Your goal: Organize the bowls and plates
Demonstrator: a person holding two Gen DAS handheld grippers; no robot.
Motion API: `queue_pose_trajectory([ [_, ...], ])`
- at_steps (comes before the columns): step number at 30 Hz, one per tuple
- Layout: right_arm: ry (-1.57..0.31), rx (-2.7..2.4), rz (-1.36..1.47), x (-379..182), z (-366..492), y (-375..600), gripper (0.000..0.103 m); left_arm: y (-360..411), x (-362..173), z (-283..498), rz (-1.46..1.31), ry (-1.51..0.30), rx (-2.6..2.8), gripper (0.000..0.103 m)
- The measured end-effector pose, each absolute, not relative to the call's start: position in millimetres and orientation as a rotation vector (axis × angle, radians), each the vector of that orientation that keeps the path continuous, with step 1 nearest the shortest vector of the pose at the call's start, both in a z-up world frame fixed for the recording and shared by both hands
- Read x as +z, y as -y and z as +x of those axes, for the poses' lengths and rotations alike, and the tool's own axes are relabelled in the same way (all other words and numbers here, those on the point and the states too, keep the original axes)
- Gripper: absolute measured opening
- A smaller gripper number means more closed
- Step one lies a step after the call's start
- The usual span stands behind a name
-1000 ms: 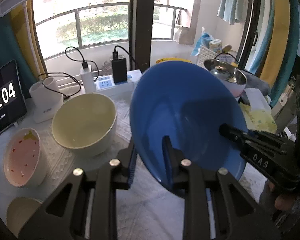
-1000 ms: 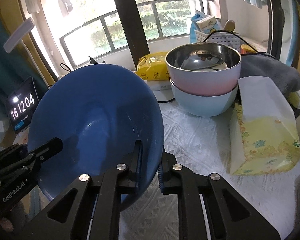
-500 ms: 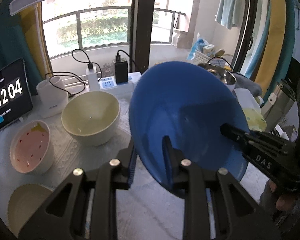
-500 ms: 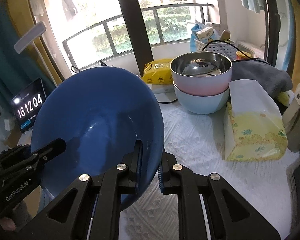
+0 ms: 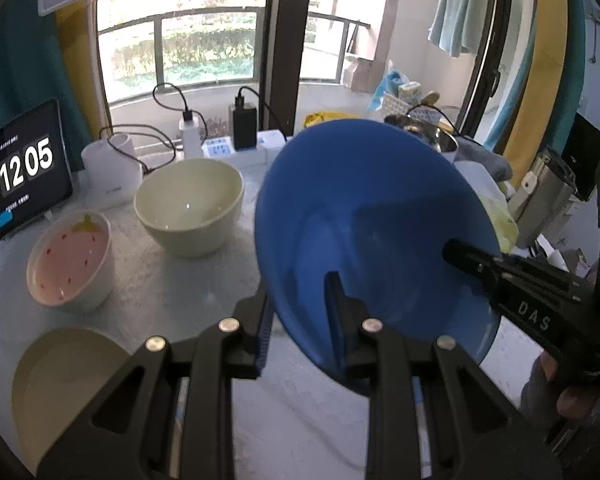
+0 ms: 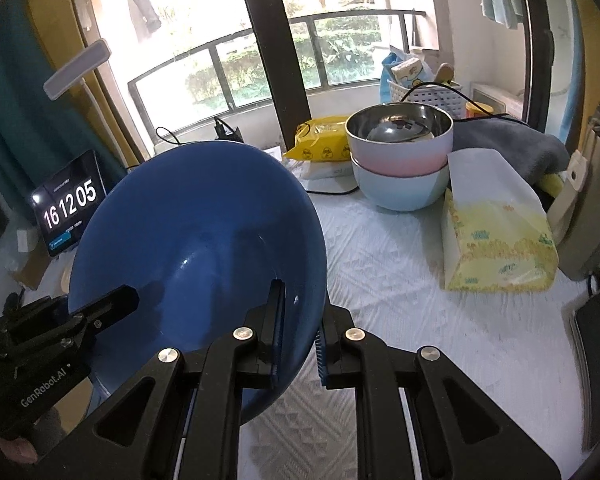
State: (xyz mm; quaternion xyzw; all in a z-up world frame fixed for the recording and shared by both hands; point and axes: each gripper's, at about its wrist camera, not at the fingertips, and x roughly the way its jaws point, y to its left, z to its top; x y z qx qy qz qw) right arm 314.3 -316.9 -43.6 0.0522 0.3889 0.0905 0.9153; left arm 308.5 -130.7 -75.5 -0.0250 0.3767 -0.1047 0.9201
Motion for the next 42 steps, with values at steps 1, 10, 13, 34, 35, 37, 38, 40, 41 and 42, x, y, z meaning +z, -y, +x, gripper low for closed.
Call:
queue_pose_trajectory([
  [1,-0.802,0.186,0.106,-43.4,312.0,316.3,0.015,130.4,-76.4,307.0,-0.053,-0.778,-0.216,0.025],
  [10,-0.834,0.18,0.117,-50.4,296.3,317.0,0.015,128.7,-85.2,290.6,-0.057,-0.805,-0.225,0.025],
  [13,-0.844,0.175,0.113,-53.9,292.1,316.4,0.015,129.3,-89.6,286.9,-0.057,-0.817,-0.226,0.025],
  [34,-0.893,0.154,0.122,-59.3,280.8,316.2,0.015,133.5,-108.2,275.9,-0.041,-0.886,-0.211,0.027],
  [35,-0.893,0.153,0.122,-59.2,280.9,316.1,0.015,133.3,-109.2,276.3,-0.041,-0.891,-0.206,0.027],
  [37,-0.894,0.151,0.125,-59.6,281.2,316.8,0.015,132.9,-110.8,276.3,-0.043,-0.897,-0.204,0.028],
  [38,-0.895,0.15,0.128,-59.8,281.5,317.3,0.015,132.5,-110.5,276.2,-0.044,-0.894,-0.201,0.028],
  [40,-0.895,0.147,0.129,-59.9,282.2,318.0,0.015,132.7,-109.0,275.8,-0.04,-0.887,-0.199,0.029],
  [41,-0.896,0.145,0.129,-60.1,282.5,318.4,0.015,132.9,-108.2,275.9,-0.04,-0.885,-0.199,0.029],
  [42,-0.896,0.143,0.13,-60.1,283.2,318.6,0.015,132.7,-108.2,276.3,-0.039,-0.885,-0.199,0.029],
])
